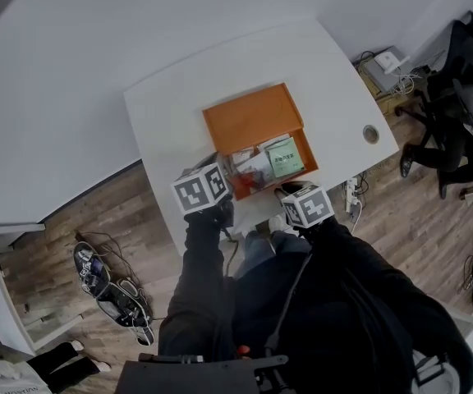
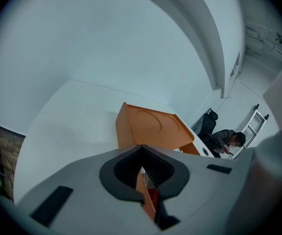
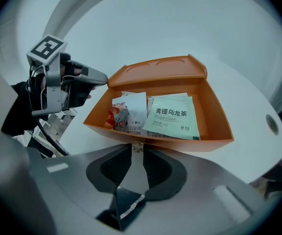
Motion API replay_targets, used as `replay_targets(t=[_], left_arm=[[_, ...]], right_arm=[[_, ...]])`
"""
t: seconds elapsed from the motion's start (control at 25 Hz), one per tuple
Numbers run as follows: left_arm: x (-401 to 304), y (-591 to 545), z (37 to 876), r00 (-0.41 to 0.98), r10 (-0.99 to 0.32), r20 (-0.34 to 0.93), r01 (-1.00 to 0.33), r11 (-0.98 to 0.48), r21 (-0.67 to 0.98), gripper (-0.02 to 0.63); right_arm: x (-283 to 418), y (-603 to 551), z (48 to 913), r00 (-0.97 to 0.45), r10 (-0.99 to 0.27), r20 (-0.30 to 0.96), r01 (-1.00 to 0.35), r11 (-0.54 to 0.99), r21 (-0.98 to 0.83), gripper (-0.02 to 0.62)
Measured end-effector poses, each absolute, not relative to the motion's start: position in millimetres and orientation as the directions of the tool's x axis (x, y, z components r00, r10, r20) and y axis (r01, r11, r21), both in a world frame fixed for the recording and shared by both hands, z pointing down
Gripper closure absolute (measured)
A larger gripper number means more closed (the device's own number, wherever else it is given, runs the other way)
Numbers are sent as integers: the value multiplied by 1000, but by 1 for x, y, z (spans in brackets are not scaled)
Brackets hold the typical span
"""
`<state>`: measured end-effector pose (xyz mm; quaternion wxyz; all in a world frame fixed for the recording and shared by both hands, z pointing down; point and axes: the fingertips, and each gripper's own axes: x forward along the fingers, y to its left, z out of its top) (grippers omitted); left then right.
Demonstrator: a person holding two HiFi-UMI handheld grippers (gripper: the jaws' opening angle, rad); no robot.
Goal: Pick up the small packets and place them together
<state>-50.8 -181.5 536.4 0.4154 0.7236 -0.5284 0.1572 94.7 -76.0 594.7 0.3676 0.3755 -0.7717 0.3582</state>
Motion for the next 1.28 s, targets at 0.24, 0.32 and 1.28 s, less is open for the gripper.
replay_targets(t=[0.24,0.32,1.28], left_arm=[[-58,-165,527,379,-672,636,-874,-35,485,607],[-57,-154,520,373,-695,615,-864,-18,504,607],[-79,-84,495,300,-775,556,-826,80,558,607]], right_arm=[[115,-76,570,-493,-318,810,-816,491,-304,500],[122,-79,551,-512,-338,790,-802,517,-299,500],[11,-102,573,-413,33,910,-159,981,-108,469]])
